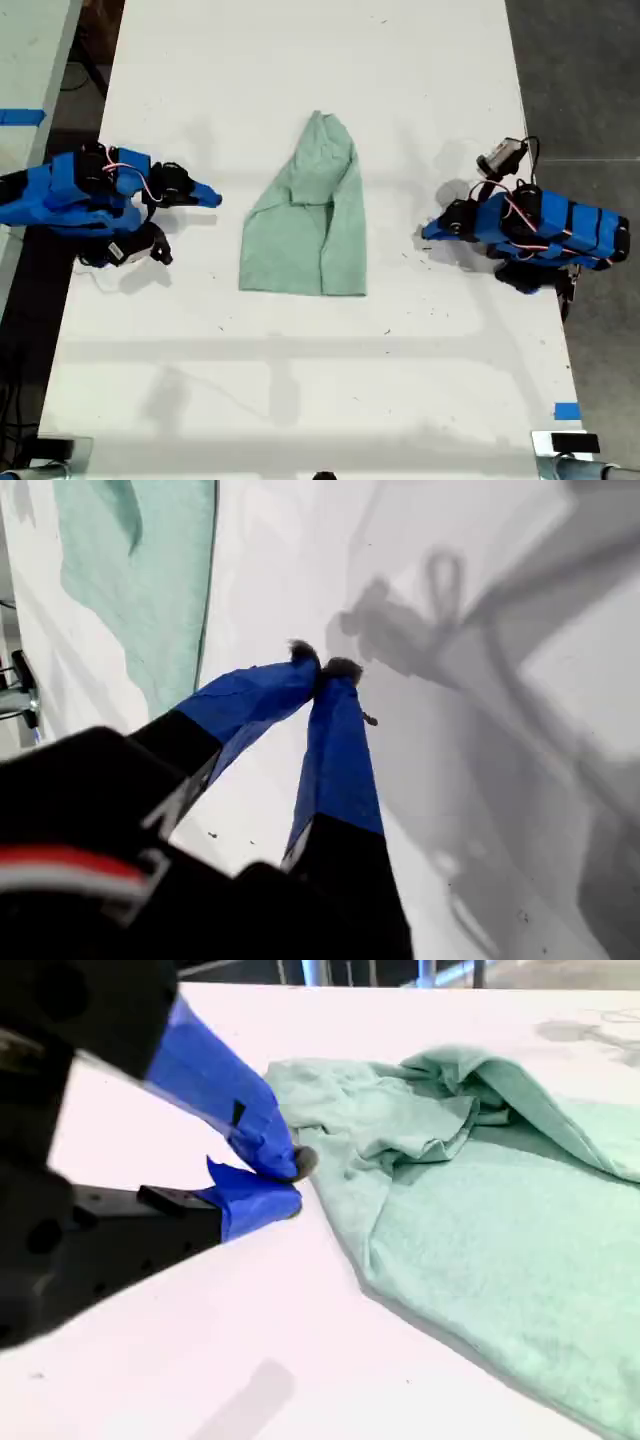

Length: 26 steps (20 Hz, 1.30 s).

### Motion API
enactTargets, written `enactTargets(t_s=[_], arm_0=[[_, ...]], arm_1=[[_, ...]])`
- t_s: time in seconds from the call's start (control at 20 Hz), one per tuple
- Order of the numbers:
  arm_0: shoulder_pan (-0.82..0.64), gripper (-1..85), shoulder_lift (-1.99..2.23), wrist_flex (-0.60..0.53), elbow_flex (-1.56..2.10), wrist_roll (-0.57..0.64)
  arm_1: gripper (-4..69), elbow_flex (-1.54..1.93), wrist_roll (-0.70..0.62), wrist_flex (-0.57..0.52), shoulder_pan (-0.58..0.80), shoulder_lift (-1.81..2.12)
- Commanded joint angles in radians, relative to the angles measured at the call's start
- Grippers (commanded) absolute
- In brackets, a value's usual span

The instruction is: Fold t shirt

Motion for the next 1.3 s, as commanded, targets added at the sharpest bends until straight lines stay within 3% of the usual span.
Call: enactTargets(t_s=[0.0, 0.15, 0.5, 0.55, 0.65, 0.75, 0.85, 1.1, 1.15, 1.25], arm_0=[[0.011, 19.8, -0.744, 0.031, -0.503, 0.08], [0.038, 20.6, -1.04, -0.011, -0.658, 0.11], [0.164, 20.6, -1.433, -0.044, -0.811, -0.046], [0.166, 18.5, -1.453, -0.049, -0.819, -0.052], [0.156, -0.2, -1.47, -0.06, -0.821, -0.054], [0.143, -0.3, -1.448, -0.02, -0.859, -0.043], [0.137, -0.3, -1.411, 0.091, -1.012, -0.021], [0.172, -0.3, -1.75, 0.318, -1.726, 0.095], [0.187, -0.3, -1.858, 0.316, -1.868, 0.114], [0.206, -0.3, -1.957, 0.19, -1.919, 0.137]], arm_1=[[1.9, 0.051, -0.006, -0.011, -0.006, 0.011], [1.9, 0.051, -0.014, -0.011, -0.018, 0.011], [1.9, 0.051, -0.015, -0.011, -0.025, 0.011], [1.9, 0.051, -0.017, -0.011, -0.026, 0.011], [1.9, 0.051, -0.017, -0.011, -0.029, 0.011], [1.9, 0.051, -0.018, -0.011, -0.029, 0.011], [1.9, 0.051, -0.02, -0.011, -0.029, 0.011], [1.9, 0.051, -0.021, -0.011, -0.032, 0.011], [1.9, 0.051, -0.021, -0.011, -0.032, 0.011], [1.9, 0.051, -0.023, -0.011, -0.034, 0.011]])
